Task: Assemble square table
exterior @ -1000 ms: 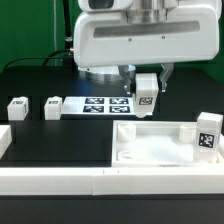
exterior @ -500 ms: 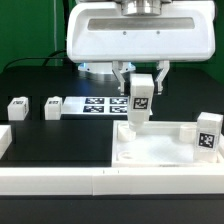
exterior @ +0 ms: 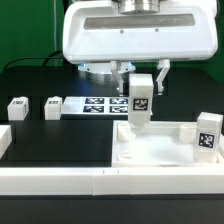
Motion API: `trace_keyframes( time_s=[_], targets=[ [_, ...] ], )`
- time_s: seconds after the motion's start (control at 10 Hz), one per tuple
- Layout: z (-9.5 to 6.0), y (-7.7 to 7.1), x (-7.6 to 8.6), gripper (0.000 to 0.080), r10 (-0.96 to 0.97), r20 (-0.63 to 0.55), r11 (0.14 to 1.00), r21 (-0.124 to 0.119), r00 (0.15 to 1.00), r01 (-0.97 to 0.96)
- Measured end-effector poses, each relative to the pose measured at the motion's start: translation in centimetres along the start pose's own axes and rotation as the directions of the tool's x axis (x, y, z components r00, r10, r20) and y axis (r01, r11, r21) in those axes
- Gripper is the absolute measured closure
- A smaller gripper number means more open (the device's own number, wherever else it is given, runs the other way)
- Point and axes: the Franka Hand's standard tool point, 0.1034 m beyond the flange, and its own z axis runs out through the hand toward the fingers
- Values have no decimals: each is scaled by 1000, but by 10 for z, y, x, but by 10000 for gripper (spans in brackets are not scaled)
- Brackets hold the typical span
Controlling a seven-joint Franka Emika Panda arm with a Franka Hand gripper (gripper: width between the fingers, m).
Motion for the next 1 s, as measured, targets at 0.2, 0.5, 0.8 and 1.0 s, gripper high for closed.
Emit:
trace_keyframes(
  time_s=[0.2, 0.5, 0.8, 1.0],
  targets=[
    [0, 2, 1, 514, 1, -17, 1000, -5, 1000, -1],
    [0, 13, 12, 514, -4, -144, 999, -32, 990, -1],
    [4, 14, 7, 514, -7, -163, 999, -42, 987, 1],
    [11, 14, 2, 514, -10, -153, 999, -44, 988, 3]
  ],
)
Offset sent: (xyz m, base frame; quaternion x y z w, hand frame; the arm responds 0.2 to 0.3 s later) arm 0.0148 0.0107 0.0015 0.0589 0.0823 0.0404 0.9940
